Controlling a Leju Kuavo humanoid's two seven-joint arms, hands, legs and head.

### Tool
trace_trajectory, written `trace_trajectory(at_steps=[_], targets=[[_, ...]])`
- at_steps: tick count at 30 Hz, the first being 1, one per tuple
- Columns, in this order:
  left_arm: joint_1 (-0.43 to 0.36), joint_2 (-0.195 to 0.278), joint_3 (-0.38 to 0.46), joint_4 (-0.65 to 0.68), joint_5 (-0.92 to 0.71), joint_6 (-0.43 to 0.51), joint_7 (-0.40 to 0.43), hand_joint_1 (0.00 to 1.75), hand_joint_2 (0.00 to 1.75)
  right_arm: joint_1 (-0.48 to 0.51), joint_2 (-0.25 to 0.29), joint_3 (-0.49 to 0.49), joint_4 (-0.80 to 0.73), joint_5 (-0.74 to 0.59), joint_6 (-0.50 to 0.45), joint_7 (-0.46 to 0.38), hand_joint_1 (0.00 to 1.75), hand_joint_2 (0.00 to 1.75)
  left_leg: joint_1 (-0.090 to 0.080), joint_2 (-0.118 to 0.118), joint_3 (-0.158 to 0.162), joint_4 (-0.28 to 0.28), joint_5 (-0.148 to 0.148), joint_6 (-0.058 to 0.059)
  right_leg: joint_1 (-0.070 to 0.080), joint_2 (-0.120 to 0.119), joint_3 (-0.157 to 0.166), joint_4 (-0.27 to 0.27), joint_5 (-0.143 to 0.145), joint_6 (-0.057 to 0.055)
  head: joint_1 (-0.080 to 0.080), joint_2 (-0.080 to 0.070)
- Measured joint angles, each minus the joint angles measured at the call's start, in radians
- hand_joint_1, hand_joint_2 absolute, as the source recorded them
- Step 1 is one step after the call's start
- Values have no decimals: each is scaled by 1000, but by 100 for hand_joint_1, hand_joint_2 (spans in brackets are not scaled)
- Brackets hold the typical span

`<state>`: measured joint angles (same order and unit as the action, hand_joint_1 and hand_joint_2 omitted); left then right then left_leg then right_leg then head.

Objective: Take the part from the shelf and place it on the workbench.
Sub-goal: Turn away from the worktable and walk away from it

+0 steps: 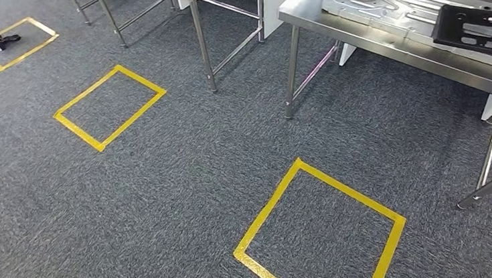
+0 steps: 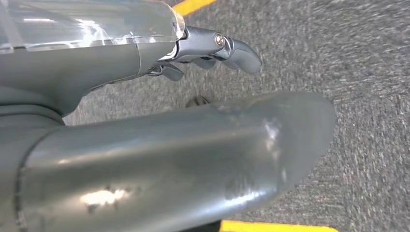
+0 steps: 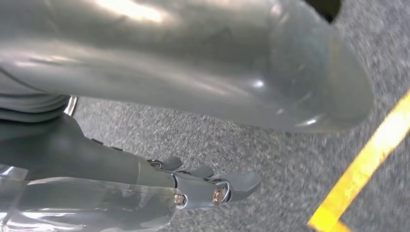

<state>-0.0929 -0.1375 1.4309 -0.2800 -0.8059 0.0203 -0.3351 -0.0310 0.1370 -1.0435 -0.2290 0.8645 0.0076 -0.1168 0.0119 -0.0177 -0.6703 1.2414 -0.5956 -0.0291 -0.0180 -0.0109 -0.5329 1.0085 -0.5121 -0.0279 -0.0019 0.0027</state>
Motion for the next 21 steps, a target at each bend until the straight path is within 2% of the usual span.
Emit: trace_trajectory(at_steps=[1,2,3,4,6,7,8,10,11,12,14,15,16,17,18,19,21], targets=[[1,1,0,0,2,0,2,0,0,1,0,1,1,3,0,0,0,0,1,6,-20,47,-16,-3,2,-14,0,0,-1,-1,0,0],[2,2,0,0,4,0,4,0,0,0,1,2,1,5,-1,-1,0,0,1,10,-22,57,-11,-3,3,-28,0,1,-1,-1,0,0],[3,4,0,0,7,0,7,0,0,0,2,3,1,6,-2,-1,0,0,1,14,-3,27,11,-3,3,-40,1,1,-2,0,0,0],[4,6,0,0,9,0,8,0,0,-1,3,3,1,6,-4,-1,0,0,1,24,33,-38,45,0,4,-52,3,1,-4,2,0,0],[3,11,0,0,12,1,11,0,0,-1,6,4,2,7,-5,-1,0,0,-6,67,107,-177,94,12,7,-71,9,1,-8,8,0,0],[3,13,0,0,14,2,13,0,0,-1,7,4,2,7,-5,-1,0,0,-11,81,126,-217,104,19,9,-80,11,2,-10,13,1,0],[3,14,0,0,16,2,13,0,0,-2,8,4,2,7,-6,0,0,0,-15,87,130,-231,105,24,11,-89,12,2,-11,18,1,0],[5,16,1,0,19,4,14,0,0,-4,8,3,2,7,-8,5,0,0,-14,65,128,-236,112,35,11,-100,17,0,-13,29,1,0],[7,16,1,0,19,4,15,0,0,-5,9,3,2,8,-8,10,0,0,-11,56,130,-241,116,41,10,-88,16,5,-20,35,2,0],[7,17,1,0,20,4,15,0,0,-4,9,3,2,9,-9,15,0,0,-8,47,132,-246,121,48,9,-66,9,27,-38,39,3,0],[5,17,1,0,20,4,15,0,0,-1,9,3,2,10,-10,21,0,0,-6,28,130,-250,128,58,6,-12,-38,130,-101,43,7,0],[4,17,1,0,20,5,13,0,0,0,9,2,2,11,-10,20,0,0,-7,17,128,-249,129,60,5,0,-72,198,-132,43,7,0],[3,18,1,0,21,5,12,0,0,1,9,2,2,13,-10,16,0,0,-8,4,126,-248,130,61,5,5,-100,252,-148,43,7,0],[4,18,1,0,21,6,10,0,0,1,9,1,2,16,-10,10,0,0,-9,-8,125,-247,130,61,5,7,-114,275,-144,43,7,0],[4,19,1,0,22,6,8,0,0,1,9,1,2,19,-9,3,0,0,-9,-22,125,-245,129,60,5,9,-110,260,-121,42,7,0],[5,19,1,0,23,6,7,0,0,1,9,1,2,23,-9,-4,0,0,-9,-35,125,-242,129,59,4,15,-86,206,-82,40,8,0],[4,19,1,0,26,7,6,0,0,2,8,1,2,31,-9,-14,0,0,-9,-60,122,-232,125,52,3,52,-30,77,-22,34,7,0]])
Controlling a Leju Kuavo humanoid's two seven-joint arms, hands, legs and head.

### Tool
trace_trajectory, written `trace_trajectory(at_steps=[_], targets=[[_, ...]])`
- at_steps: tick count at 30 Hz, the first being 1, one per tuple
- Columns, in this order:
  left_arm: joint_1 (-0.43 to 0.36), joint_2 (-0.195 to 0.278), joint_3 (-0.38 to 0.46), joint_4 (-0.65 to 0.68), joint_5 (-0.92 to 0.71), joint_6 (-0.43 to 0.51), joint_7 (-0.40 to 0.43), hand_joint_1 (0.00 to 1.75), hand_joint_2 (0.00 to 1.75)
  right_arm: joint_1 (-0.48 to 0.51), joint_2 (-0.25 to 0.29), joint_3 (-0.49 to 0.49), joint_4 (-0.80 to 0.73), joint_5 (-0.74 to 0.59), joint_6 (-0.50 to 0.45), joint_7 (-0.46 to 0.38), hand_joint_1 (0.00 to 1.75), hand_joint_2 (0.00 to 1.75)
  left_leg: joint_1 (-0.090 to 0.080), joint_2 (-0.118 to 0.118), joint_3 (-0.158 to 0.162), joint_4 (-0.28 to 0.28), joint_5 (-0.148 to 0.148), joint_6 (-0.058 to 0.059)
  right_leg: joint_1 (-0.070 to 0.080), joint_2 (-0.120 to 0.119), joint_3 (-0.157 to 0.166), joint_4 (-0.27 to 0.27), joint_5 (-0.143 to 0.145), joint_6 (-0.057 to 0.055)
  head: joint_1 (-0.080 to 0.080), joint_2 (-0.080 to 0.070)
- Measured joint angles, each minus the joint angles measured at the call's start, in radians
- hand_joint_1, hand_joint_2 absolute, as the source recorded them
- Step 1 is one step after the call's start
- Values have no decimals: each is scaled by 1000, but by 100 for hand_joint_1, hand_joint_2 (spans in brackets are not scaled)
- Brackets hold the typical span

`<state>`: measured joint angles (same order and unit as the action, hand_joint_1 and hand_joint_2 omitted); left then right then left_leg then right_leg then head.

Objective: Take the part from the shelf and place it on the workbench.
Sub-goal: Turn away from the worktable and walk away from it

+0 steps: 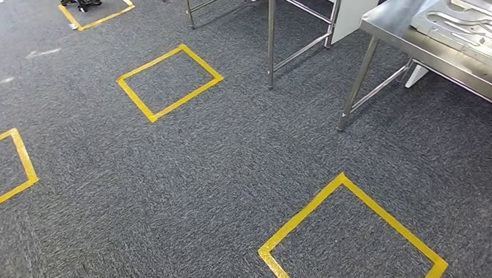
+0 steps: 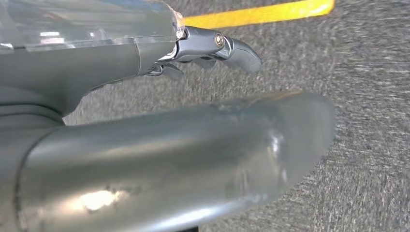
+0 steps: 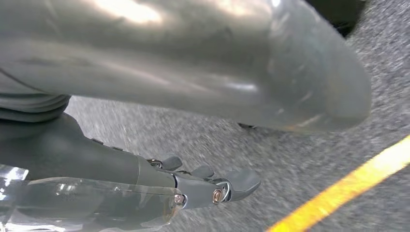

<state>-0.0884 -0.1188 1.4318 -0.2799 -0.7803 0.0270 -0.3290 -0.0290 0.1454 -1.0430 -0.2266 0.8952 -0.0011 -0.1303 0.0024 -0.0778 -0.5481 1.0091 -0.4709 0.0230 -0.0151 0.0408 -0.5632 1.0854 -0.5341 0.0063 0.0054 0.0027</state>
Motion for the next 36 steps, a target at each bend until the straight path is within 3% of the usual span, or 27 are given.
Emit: trace_trajectory(at_steps=[2,4,5,7,9,10,11,12,13,14,16,17,19,20,22,24,25,26,27,28,29,31,33,35,36], targets=[[-1,0,0,0,3,1,-1,0,0,-2,0,0,0,9,0,-10,0,0,0,-18,-8,7,-2,-12,1,23,22,-56,15,-7,-1,0],[1,1,0,0,6,2,0,0,0,-6,0,1,0,18,1,-19,0,0,3,-30,-13,6,0,-25,3,7,23,-61,18,-17,-1,0],[2,2,0,0,7,3,0,0,0,-7,0,1,0,21,2,-23,0,0,3,-22,-16,11,-4,-31,3,-3,26,-66,20,-23,-1,0],[0,3,0,0,8,4,1,0,0,-5,1,2,0,26,2,-27,0,0,4,21,-42,68,-40,-40,1,-27,30,-75,24,-37,-6,0],[-3,3,0,0,11,3,2,0,0,-1,1,2,0,31,-5,-28,0,0,6,59,-102,193,-104,-48,4,-54,31,-76,22,-45,-11,0],[-4,3,0,0,13,2,4,0,0,0,1,2,0,33,-10,-27,0,0,8,65,-130,253,-128,-52,5,-67,31,-76,21,-46,-11,0],[-3,3,0,0,15,1,5,0,0,0,1,2,0,35,-13,-24,0,0,10,68,-145,284,-133,-54,6,-81,32,-76,20,-46,-11,0],[-2,3,0,0,16,-1,7,0,0,0,1,2,0,37,-15,-21,0,0,10,72,-140,277,-119,-54,7,-93,33,-76,18,-45,-11,0],[-1,3,0,0,16,-2,8,0,0,-1,1,2,0,37,-15,-17,0,0,10,78,-114,228,-88,-53,7,-105,36,-76,16,-43,-11,0],[-1,3,0,0,16,-2,9,0,0,-1,1,2,0,37,-15,-14,0,0,9,95,-74,155,-52,-50,7,-116,39,-76,14,-40,-12,0],[-4,3,0,0,16,-1,8,0,0,-1,1,2,0,37,-15,-7,0,0,1,132,-13,34,-11,-38,11,-136,45,-75,8,-32,-11,0],[-5,2,0,0,16,0,7,0,0,-1,1,2,0,37,-15,-4,0,0,-4,141,-2,8,-6,-32,13,-145,47,-74,6,-27,-10,0],[-3,1,0,0,16,2,6,0,0,-3,1,2,0,36,-14,-1,0,0,-8,126,-5,1,-5,-21,14,-163,52,-77,4,-17,-9,0],[-1,0,0,0,15,4,5,0,0,-5,1,1,0,35,-13,1,0,0,-6,116,-3,-4,-2,-16,12,-158,55,-75,0,-11,-9,0],[-1,-6,0,0,14,12,2,0,0,-4,0,0,0,31,-11,3,0,0,-1,96,2,-15,7,-4,9,-112,39,-31,-35,-2,-6,0],[-5,-13,0,0,12,22,-4,0,0,0,-3,-3,0,26,-7,6,0,0,1,75,1,-18,12,4,7,-60,-20,90,-101,0,-2,0],[-6,-17,-1,0,10,27,-8,0,0,2,-5,-5,0,25,-4,8,0,0,0,63,-1,-17,13,6,7,-50,-55,156,-126,0,-1,0],[-6,-21,-1,0,8,31,-11,0,0,3,-8,-7,0,24,0,10,0,0,0,50,-1,-16,13,6,7,-45,-79,199,-133,0,-1,0],[-6,-25,-1,0,7,35,-14,0,0,3,-10,-8,0,23,4,12,0,0,-1,36,-1,-15,13,6,6,-43,-87,205,-119,0,-1,0],[-6,-29,-1,0,7,37,-16,0,0,4,-12,-9,0,23,7,14,0,0,-1,21,0,-13,12,5,5,-39,-75,171,-85,-1,-1,0],[-5,-33,-1,0,6,38,-18,0,0,4,-15,-10,0,23,9,14,0,0,0,7,1,-10,11,3,4,-26,-48,105,-42,-3,-1,0],[-7,-42,-3,0,6,39,-20,0,0,5,-20,-14,0,23,11,15,0,0,-1,-18,-3,-2,8,-4,1,19,3,-17,14,-7,-1,0],[-8,-48,-4,0,6,40,-22,0,0,4,-24,-16,0,23,12,14,0,0,1,-38,-11,2,7,-16,3,39,19,-58,21,-11,-2,0],[-6,-50,-4,0,6,41,-24,0,0,1,-26,-16,0,23,12,14,0,0,4,-52,-15,2,8,-28,3,15,23,-66,25,-21,-2,0],[-5,-51,-4,0,6,42,-24,0,0,1,-28,-16,0,23,13,14,0,0,4,-40,-19,11,2,-32,2,3,27,-72,28,-28,-3,0]])
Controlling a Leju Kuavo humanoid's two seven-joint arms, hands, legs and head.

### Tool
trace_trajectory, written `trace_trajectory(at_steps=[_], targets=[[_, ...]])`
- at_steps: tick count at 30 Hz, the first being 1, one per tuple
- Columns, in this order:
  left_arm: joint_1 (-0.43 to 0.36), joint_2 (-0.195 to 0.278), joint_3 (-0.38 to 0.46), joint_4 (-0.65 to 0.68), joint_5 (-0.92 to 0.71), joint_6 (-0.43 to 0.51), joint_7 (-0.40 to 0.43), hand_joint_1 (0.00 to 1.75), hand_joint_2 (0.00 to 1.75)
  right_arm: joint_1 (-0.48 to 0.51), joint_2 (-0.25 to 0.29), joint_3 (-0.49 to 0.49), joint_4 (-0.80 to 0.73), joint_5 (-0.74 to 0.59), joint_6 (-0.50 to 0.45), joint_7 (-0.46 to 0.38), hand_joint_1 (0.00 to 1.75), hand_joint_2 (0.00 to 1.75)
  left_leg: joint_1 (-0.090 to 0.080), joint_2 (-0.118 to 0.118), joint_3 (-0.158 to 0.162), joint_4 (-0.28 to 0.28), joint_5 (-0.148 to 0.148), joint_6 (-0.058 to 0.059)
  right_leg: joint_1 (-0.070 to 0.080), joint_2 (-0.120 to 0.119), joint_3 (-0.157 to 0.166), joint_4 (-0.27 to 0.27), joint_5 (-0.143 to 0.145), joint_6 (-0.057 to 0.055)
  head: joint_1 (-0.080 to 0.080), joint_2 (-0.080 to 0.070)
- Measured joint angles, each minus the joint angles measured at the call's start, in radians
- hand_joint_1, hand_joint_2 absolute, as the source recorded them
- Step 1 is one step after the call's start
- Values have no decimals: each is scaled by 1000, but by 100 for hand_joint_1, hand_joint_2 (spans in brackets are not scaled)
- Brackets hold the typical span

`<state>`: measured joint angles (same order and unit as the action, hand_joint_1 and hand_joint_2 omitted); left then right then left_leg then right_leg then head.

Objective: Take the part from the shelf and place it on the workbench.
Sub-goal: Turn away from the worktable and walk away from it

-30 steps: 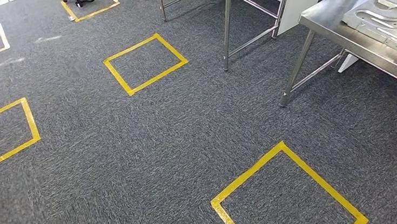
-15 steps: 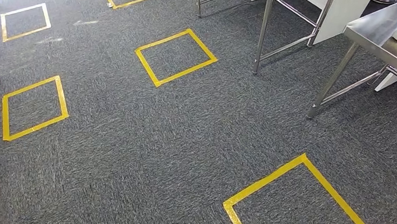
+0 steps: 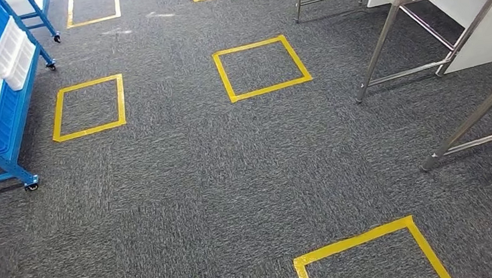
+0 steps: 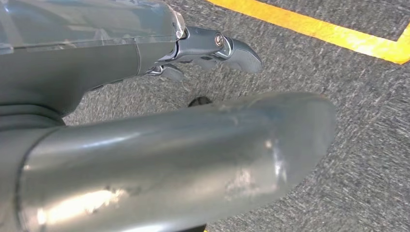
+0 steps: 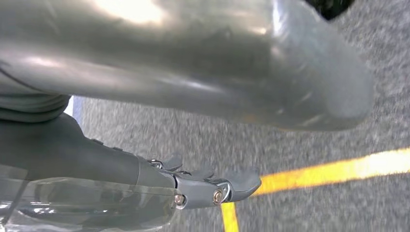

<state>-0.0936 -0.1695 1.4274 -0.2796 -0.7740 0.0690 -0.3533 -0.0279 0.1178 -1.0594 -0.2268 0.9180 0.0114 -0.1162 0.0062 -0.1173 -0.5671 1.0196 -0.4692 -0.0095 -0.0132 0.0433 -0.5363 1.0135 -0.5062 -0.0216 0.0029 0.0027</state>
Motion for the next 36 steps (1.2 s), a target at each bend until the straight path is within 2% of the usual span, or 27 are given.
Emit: trace_trajectory(at_steps=[1,3,4,5,6,7,8,10,12,14,15,16,18,20,21,22,23,24,26,27,29,30,32,33,34,35,36], targets=[[0,0,0,0,0,0,0,0,0,0,-1,0,0,0,1,0,0,0,-1,24,-12,26,-17,-4,-2,-14,3,-6,2,-7,-3,0],[-3,-1,-1,0,0,-1,-1,0,0,4,-4,-2,0,0,6,-1,0,0,1,83,-65,140,-81,-13,1,-43,7,-10,1,-16,-7,0],[-3,-2,-1,0,0,-2,0,0,0,6,-5,-3,0,0,8,-1,0,0,3,97,-98,209,-112,-17,3,-58,7,-10,0,-18,-9,0],[-3,-4,-1,0,0,-1,0,0,0,7,-6,-4,0,0,10,-1,0,0,6,105,-122,260,-129,-21,4,-73,8,-10,-2,-18,-9,0],[-2,-6,-2,0,-3,2,1,0,0,7,-7,-6,0,-1,11,-1,0,0,7,109,-127,271,-124,-23,5,-87,9,-9,-4,-17,-9,0],[-1,-11,-3,0,-6,8,1,0,0,6,-7,-8,0,-3,12,-1,0,0,9,114,-112,243,-100,-24,5,-100,12,-9,-6,-15,-9,0],[1,-17,-4,0,-10,16,0,0,0,6,-8,-9,0,-5,13,-1,0,0,10,123,-79,181,-66,-23,5,-112,16,-9,-9,-12,-9,0],[1,-28,-7,0,-18,28,-4,0,0,7,-8,-13,0,-9,14,-2,0,0,5,166,-8,45,-15,-13,7,-133,24,-9,-16,-3,-9,0],[1,-34,-11,0,-23,31,-8,0,0,6,-8,-15,0,-11,14,-2,0,0,-4,188,17,-7,-4,0,10,-149,30,-9,-21,8,-7,0],[4,-38,-14,0,-28,30,-9,0,0,1,-8,-16,0,-12,14,-3,0,0,-5,165,15,-11,0,14,10,-165,35,-10,-24,19,-7,0],[5,-41,-17,0,-33,29,-9,0,0,0,-8,-16,0,-12,15,-3,0,0,-4,154,17,-16,4,21,7,-156,36,-4,-32,25,-6,0],[6,-42,-21,0,-39,28,-8,0,0,0,-8,-17,0,-12,16,-3,0,0,-2,143,19,-22,8,28,5,-135,29,16,-48,29,-4,0],[5,-45,-30,0,-51,24,-5,0,0,3,-8,-20,0,-12,17,-4,0,0,-1,123,20,-27,13,39,1,-77,-18,117,-106,33,-1,0],[4,-44,-36,0,-55,23,-3,0,0,7,-8,-23,0,-12,17,-4,0,0,-4,99,19,-27,14,43,0,-52,-86,247,-157,34,1,0],[5,-44,-37,0,-55,23,-3,0,0,8,-8,-25,0,-12,18,-3,0,0,-6,85,19,-26,14,44,0,-48,-107,278,-157,34,1,0],[6,-44,-39,0,-56,22,-3,0,0,9,-8,-26,0,-12,18,-3,0,0,-7,69,20,-25,13,43,0,-45,-110,271,-136,32,1,0],[6,-44,-41,0,-56,22,-3,0,0,10,-8,-27,0,-12,20,-3,0,0,-7,54,22,-24,13,42,0,-39,-94,222,-97,29,1,0],[7,-44,-44,0,-57,22,-3,0,0,10,-8,-29,0,-12,21,-3,0,0,-7,39,23,-22,12,41,0,-21,-66,151,-52,25,1,0],[5,-44,-48,0,-59,21,-3,0,0,12,-9,-32,0,-12,25,-4,0,0,-8,15,20,-17,9,34,1,18,-20,34,1,18,1,0],[5,-45,-50,0,-60,20,-3,0,0,11,-10,-33,0,-12,27,-4,0,0,-8,6,17,-15,8,29,2,29,-11,10,6,15,1,0],[7,-44,-51,0,-61,20,-3,0,0,9,-11,-34,0,-12,29,-5,0,0,-6,-14,12,-18,9,16,3,15,-7,2,6,9,0,0],[9,-44,-52,0,-61,20,-3,0,0,7,-11,-34,0,-12,30,-5,0,0,-6,-10,10,-15,6,11,2,3,-3,-3,7,4,1,0],[11,-43,-54,0,-61,20,-3,0,0,8,-10,-35,0,-12,30,-6,0,0,-8,37,-10,32,-25,2,-2,-24,5,-16,11,-9,-3,0],[10,-43,-55,0,-61,20,-3,0,0,10,-10,-35,0,-12,29,-6,0,0,-6,70,-36,90,-58,-1,0,-38,7,-18,10,-14,-5,0],[8,-43,-55,0,-61,20,-3,0,0,12,-10,-37,0,-12,29,-6,0,0,-4,92,-71,159,-93,-6,2,-52,9,-19,9,-18,-7,0],[8,-43,-56,0,-61,20,-3,0,0,13,-10,-38,0,-12,29,-6,0,0,-1,102,-103,225,-119,-11,3,-67,10,-19,7,-18,-7,0],[8,-43,-56,0,-61,20,-3,0,0,13,-10,-39,0,-12,29,-6,0,0,2,107,-125,267,-128,-15,4,-81,11,-18,5,-18,-7,0]])
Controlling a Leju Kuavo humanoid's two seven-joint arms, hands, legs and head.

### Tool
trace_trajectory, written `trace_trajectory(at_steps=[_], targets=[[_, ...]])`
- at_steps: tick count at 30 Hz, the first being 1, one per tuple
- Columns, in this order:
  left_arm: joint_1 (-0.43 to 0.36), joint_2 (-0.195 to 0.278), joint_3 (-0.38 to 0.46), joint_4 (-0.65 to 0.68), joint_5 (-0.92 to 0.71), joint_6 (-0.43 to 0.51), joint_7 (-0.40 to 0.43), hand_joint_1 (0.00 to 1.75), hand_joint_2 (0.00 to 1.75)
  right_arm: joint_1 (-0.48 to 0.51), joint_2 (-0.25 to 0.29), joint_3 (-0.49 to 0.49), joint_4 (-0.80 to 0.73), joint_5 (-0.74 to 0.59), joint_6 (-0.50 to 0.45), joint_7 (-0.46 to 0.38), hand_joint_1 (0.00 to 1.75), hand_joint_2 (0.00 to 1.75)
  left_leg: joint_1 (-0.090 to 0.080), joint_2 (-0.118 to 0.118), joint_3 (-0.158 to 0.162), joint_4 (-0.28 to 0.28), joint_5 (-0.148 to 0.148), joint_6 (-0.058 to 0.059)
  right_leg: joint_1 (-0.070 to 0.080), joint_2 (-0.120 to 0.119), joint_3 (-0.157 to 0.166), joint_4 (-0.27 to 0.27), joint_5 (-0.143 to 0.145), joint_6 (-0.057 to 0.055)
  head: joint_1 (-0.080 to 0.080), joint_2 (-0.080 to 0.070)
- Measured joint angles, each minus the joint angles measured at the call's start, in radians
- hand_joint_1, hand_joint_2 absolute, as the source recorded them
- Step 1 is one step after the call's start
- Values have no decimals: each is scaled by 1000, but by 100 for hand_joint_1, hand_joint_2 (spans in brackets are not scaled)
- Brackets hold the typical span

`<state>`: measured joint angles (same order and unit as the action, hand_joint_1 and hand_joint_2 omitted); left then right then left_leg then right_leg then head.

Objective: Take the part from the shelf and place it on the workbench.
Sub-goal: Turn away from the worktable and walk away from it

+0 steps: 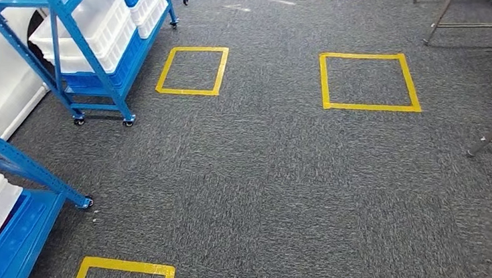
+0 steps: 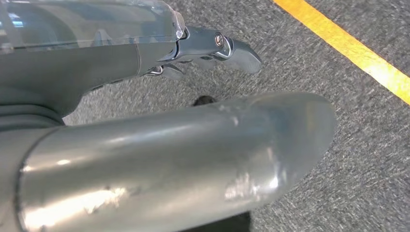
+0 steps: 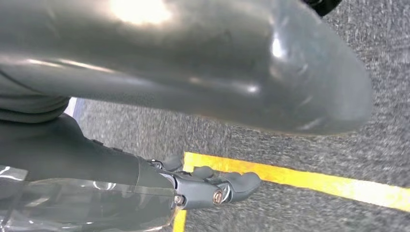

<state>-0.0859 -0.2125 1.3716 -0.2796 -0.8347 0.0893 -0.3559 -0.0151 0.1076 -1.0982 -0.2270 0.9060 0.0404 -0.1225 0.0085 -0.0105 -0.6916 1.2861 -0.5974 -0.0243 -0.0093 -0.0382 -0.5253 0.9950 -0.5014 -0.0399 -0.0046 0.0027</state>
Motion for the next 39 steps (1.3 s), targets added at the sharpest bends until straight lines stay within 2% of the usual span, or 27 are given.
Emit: trace_trajectory(at_steps=[1,2,3,5,6,8,9,11,13,14,15,16,17,18,20,22,24,26,28,30,31,32,33,35,36,37,39], targets=[[1,0,0,0,0,0,0,0,0,-1,0,-1,0,0,0,0,0,0,3,3,-1,1,12,-3,0,-13,2,0,-2,1,0,0],[2,0,0,0,0,0,0,0,0,-1,0,-1,0,0,0,0,0,0,5,9,19,-39,40,-4,0,-25,6,1,-5,3,0,0],[3,0,0,0,0,0,0,0,0,-1,0,-2,0,0,0,0,0,0,6,24,55,-109,78,-4,0,-36,11,1,-9,6,0,0],[1,0,-1,0,-3,0,0,0,0,-1,0,-2,0,1,1,0,0,0,1,62,121,-238,127,4,3,-57,19,3,-18,16,0,0],[0,0,-2,0,-6,-1,0,0,0,-2,0,-3,0,1,2,0,0,0,-3,73,136,-270,136,10,5,-66,22,4,-21,21,1,0],[1,2,-5,0,-13,-4,0,0,0,-7,0,-3,0,2,3,0,0,0,-9,61,136,-281,137,23,6,-83,27,3,-24,31,2,0],[3,3,-7,0,-16,-6,0,0,0,-10,0,-3,0,2,4,-1,0,0,-8,52,137,-285,139,29,4,-80,30,4,-27,37,2,0],[4,4,-13,0,-23,-10,-1,0,0,-12,0,-4,0,2,5,-2,0,0,-5,33,142,-294,145,44,-2,-36,17,41,-58,46,5,0],[3,5,-20,0,-32,-13,-1,0,0,-8,0,-8,0,2,5,-2,0,0,-4,13,143,-297,149,53,-5,19,-42,161,-122,49,9,0],[3,5,-23,0,-37,-14,-1,0,0,-6,0,-10,0,3,5,-2,0,0,-5,0,141,-297,150,55,-5,29,-79,232,-150,49,9,0],[4,5,-26,0,-41,-15,-1,0,0,-4,0,-12,0,4,5,-2,0,0,-6,-13,141,-297,151,56,-5,33,-109,283,-162,49,9,0],[5,5,-29,0,-46,-16,-1,0,0,-3,0,-14,0,4,5,-2,0,0,-7,-28,142,-296,150,56,-5,34,-123,300,-152,49,10,0],[7,5,-32,0,-50,-18,0,0,0,-2,0,-15,0,5,5,-2,0,0,-7,-43,144,-296,150,56,-5,37,-118,275,-122,47,10,0],[8,5,-36,0,-54,-20,0,0,0,-1,0,-17,0,6,5,-2,0,0,-6,-58,146,-294,149,54,-6,46,-96,215,-78,45,10,0],[9,5,-45,0,-62,-26,0,0,0,0,0,-22,0,7,5,-3,0,0,-7,-84,145,-288,146,46,-7,88,-44,81,-10,39,10,0],[10,5,-51,0,-69,-30,0,0,0,-1,-1,-26,0,11,5,-4,0,0,-7,-103,139,-283,144,35,-5,109,-24,28,6,35,9,0],[14,6,-56,0,-74,-31,0,0,0,-5,0,-28,0,14,5,-4,0,0,-5,-117,134,-282,144,23,-3,88,-21,24,8,26,9,0],[17,6,-61,0,-79,-32,0,0,0,-6,0,-30,0,16,6,-5,0,0,-6,-80,121,-251,121,13,-5,64,-17,16,11,12,6,0],[16,7,-68,0,-85,-32,0,0,0,-2,0,-33,0,17,6,-5,0,0,-5,-21,73,-147,60,5,-3,35,-14,12,11,2,1,0],[16,7,-73,0,-88,-33,0,0,0,1,0,-37,0,17,6,-5,0,0,-2,-2,16,-25,6,-1,0,6,-14,12,9,-1,-1,0],[17,7,-74,0,-88,-33,0,0,0,1,0,-39,0,17,6,-5,0,0,0,1,4,1,3,-3,1,-8,-14,12,7,-1,-1,0],[19,7,-75,0,-89,-33,0,0,0,0,0,-40,0,18,6,-5,0,0,1,5,11,-10,18,-4,1,-20,-13,13,6,-1,-2,0],[21,7,-76,0,-90,-33,0,0,0,0,0,-42,0,18,6,-5,0,0,2,11,38,-60,49,-3,1,-33,-11,13,4,1,-2,0],[22,8,-77,0,-92,-34,0,0,0,-1,0,-44,0,19,6,-5,0,0,-2,45,112,-199,109,4,4,-55,-5,15,-2,8,-2,0],[21,8,-79,0,-94,-34,0,0,0,-1,0,-45,0,19,6,-5,0,0,-6,60,137,-249,124,10,6,-65,-2,16,-5,12,-1,0],[20,8,-81,0,-97,-36,0,0,0,-1,0,-46,0,20,6,-5,0,0,-10,69,147,-273,128,17,8,-73,0,17,-7,17,0,0],[22,10,-84,0,-100,-40,0,0,0,-6,0,-48,0,22,6,-5,0,0,-14,55,146,-282,128,30,8,-92,6,16,-9,28,2,0]])
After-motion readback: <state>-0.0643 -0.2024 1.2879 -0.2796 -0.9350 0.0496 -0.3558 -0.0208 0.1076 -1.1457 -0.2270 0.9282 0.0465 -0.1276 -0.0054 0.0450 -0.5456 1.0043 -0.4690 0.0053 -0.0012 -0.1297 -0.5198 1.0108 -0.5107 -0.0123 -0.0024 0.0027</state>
